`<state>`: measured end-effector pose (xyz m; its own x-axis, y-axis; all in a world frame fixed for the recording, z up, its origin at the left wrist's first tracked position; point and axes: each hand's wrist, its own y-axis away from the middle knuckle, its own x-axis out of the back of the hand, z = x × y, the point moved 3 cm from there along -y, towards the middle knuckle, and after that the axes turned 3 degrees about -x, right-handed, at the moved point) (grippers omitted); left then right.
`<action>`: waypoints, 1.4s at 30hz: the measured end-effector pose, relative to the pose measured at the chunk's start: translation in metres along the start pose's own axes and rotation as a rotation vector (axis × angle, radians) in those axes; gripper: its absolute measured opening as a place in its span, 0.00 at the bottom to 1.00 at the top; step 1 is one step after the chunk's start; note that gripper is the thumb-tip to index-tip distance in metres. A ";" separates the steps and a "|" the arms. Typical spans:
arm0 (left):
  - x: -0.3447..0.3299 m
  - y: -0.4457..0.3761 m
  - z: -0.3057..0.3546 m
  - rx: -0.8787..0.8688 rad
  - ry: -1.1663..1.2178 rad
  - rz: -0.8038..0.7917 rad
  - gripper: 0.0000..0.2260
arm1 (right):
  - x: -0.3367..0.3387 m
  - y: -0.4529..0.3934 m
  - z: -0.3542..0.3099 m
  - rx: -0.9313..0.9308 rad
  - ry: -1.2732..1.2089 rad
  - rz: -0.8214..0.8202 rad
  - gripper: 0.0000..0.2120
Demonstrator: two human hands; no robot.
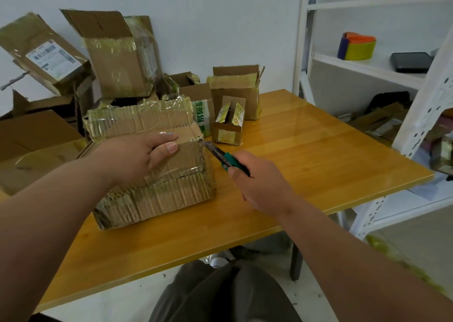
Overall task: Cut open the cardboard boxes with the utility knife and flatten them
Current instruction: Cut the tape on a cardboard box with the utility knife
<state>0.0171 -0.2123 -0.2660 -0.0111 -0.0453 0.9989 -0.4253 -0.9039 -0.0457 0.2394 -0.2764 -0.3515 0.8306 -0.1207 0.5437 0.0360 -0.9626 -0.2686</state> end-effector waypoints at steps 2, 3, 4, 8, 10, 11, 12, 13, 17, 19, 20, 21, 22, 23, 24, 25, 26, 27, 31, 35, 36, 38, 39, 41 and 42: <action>0.000 0.000 0.001 0.010 -0.007 -0.010 0.34 | -0.001 0.000 0.001 -0.009 0.002 0.004 0.08; 0.001 0.000 0.002 0.015 -0.008 -0.016 0.35 | -0.001 0.000 0.001 -0.015 0.010 0.004 0.08; 0.001 0.000 0.001 0.018 -0.007 -0.021 0.35 | -0.002 0.000 0.001 -0.021 0.025 0.002 0.08; 0.001 0.001 0.002 0.021 -0.008 -0.028 0.34 | -0.004 -0.003 0.002 -0.032 0.130 0.025 0.08; 0.002 0.001 0.003 0.018 -0.001 -0.031 0.33 | -0.004 -0.003 0.000 -0.036 0.190 0.054 0.08; 0.003 0.000 0.004 0.016 0.006 -0.034 0.33 | -0.005 -0.003 -0.002 -0.037 0.209 0.063 0.08; 0.003 0.000 0.003 0.013 0.013 -0.037 0.33 | -0.006 -0.004 -0.004 -0.037 0.220 0.070 0.07; 0.004 -0.002 0.002 0.010 0.022 -0.041 0.32 | -0.007 -0.006 -0.006 -0.037 0.225 0.077 0.08; 0.009 -0.011 -0.007 0.003 0.032 -0.063 0.34 | -0.009 -0.016 -0.013 -0.052 0.213 0.091 0.09; 0.010 -0.016 -0.008 -0.004 0.042 -0.074 0.35 | -0.011 -0.019 -0.013 -0.059 0.203 0.084 0.09; 0.011 -0.018 -0.007 -0.004 0.042 -0.079 0.34 | -0.012 -0.019 -0.013 -0.057 0.207 0.083 0.09; 0.012 -0.019 -0.006 -0.001 0.041 -0.086 0.34 | -0.013 -0.020 -0.012 -0.050 0.214 0.085 0.09; 0.012 -0.019 -0.006 0.000 0.039 -0.093 0.34 | -0.013 -0.020 -0.013 -0.042 0.220 0.087 0.08; 0.013 -0.020 -0.005 0.000 0.039 -0.098 0.34 | -0.013 -0.021 -0.013 -0.037 0.225 0.088 0.08; 0.013 -0.020 -0.006 0.001 0.039 -0.103 0.34 | -0.012 -0.022 -0.013 -0.032 0.233 0.086 0.08; 0.012 -0.020 -0.006 0.003 0.036 -0.106 0.35 | -0.012 -0.022 -0.014 -0.031 0.246 0.080 0.08; 0.011 -0.020 -0.006 0.004 0.034 -0.109 0.35 | -0.011 -0.023 -0.013 -0.034 0.265 0.073 0.08; 0.010 -0.021 -0.005 0.006 0.035 -0.116 0.35 | -0.011 -0.023 -0.012 -0.041 0.281 0.065 0.09; 0.004 -0.019 0.002 0.023 0.049 -0.147 0.35 | -0.016 -0.017 -0.004 -0.074 0.251 0.032 0.10; 0.003 -0.016 0.002 0.047 0.064 -0.148 0.34 | -0.019 -0.016 -0.004 -0.093 0.231 0.017 0.10; 0.004 -0.015 0.002 0.047 0.062 -0.147 0.35 | -0.018 -0.016 -0.004 -0.094 0.241 0.016 0.11; 0.003 -0.013 0.003 0.042 0.049 -0.150 0.36 | -0.017 -0.015 -0.004 -0.101 0.258 0.012 0.11; 0.002 -0.012 0.003 0.040 0.038 -0.151 0.36 | -0.017 -0.014 -0.003 -0.103 0.264 0.008 0.11; 0.000 -0.010 0.003 0.038 0.024 -0.156 0.36 | -0.019 -0.010 -0.002 -0.106 0.268 -0.006 0.11; -0.001 -0.009 0.003 0.039 0.026 -0.155 0.36 | -0.020 -0.007 -0.002 -0.105 0.272 -0.016 0.10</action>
<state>0.0232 -0.2053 -0.2671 0.0283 0.1068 0.9939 -0.3884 -0.9150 0.1094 0.2213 -0.2672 -0.3591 0.6504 -0.1518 0.7442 -0.0216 -0.9831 -0.1817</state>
